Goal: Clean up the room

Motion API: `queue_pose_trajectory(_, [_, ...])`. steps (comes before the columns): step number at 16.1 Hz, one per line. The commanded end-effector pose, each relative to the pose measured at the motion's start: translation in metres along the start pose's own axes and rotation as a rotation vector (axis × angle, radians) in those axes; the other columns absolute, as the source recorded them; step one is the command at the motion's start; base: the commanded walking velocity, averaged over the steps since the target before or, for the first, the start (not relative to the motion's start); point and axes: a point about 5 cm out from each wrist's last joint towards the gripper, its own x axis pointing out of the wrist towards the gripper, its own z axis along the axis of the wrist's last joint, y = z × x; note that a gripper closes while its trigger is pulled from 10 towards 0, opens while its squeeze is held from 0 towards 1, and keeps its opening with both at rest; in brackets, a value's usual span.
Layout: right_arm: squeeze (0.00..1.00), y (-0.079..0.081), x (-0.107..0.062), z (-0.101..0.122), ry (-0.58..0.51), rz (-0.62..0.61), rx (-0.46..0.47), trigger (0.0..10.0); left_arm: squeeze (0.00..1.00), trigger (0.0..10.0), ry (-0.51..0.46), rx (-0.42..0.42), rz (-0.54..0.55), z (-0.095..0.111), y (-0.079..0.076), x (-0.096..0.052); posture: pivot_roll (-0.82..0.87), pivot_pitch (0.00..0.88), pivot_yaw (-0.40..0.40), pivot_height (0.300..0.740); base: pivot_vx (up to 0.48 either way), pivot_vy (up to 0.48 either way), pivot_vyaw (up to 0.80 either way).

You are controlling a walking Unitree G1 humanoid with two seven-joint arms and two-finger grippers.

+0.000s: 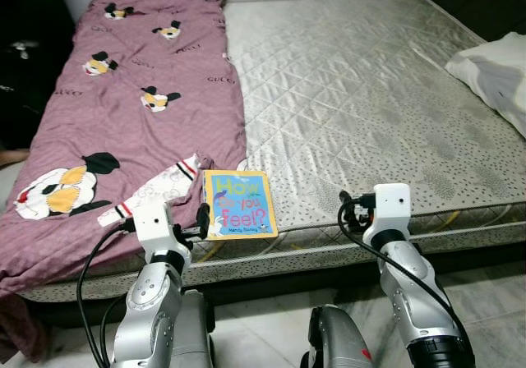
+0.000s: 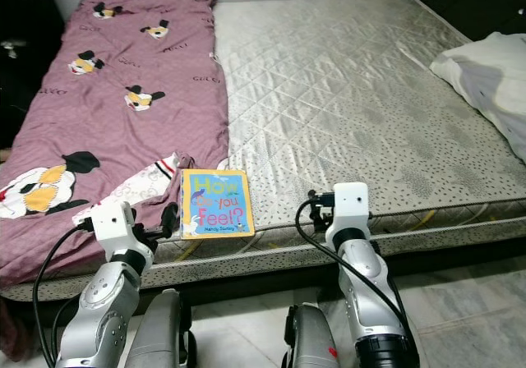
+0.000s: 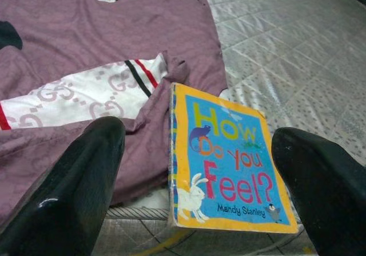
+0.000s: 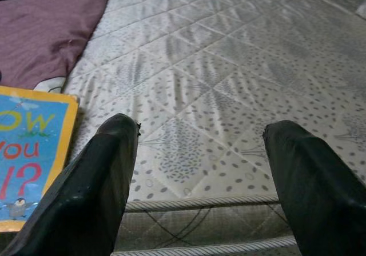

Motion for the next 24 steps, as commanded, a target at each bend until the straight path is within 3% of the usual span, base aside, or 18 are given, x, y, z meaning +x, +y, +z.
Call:
queue_pose_trajectory(1, [0.00, 0.004, -0.001, 0.000, -0.004, 0.018, -0.003, 10.0, 0.00, 10.0, -0.012, 0.009, 0.011, 0.003, 0.001, 0.001, -0.03, 0.159, 0.011, 0.625, 0.000, 0.000, 0.00])
queue_pose_trajectory(5, [0.00, 0.008, -0.003, -0.004, 0.005, 0.049, 0.000, 10.0, 0.00, 10.0, -0.020, 0.013, 0.021, 0.004, 0.001, 0.000, 0.00, 0.170, -0.014, 0.625, 0.000, 0.000, 0.00])
queue_pose_trajectory(10, [0.00, 0.028, 0.001, -0.002, -0.008, 0.149, -0.032, 10.0, 0.00, 10.0, -0.034, 0.003, 0.064, 0.004, 0.008, -0.009, 0.03, 0.172, -0.047, 0.625, 0.000, 0.000, 0.16])
queue_pose_trajectory(12, [0.00, 0.028, 0.001, -0.002, -0.005, 0.147, -0.028, 10.0, 0.00, 10.0, -0.034, -0.001, 0.061, 0.004, 0.007, -0.009, 0.02, 0.173, -0.048, 0.625, 0.000, 0.000, 0.68])
queue_pose_trajectory(24, [0.00, 0.022, -0.001, -0.006, 0.006, 0.119, -0.011, 10.0, 0.00, 10.0, -0.040, -0.007, 0.004, 0.006, 0.000, -0.005, 0.01, 0.171, -0.027, 0.625, 0.069, 0.000, 0.00])
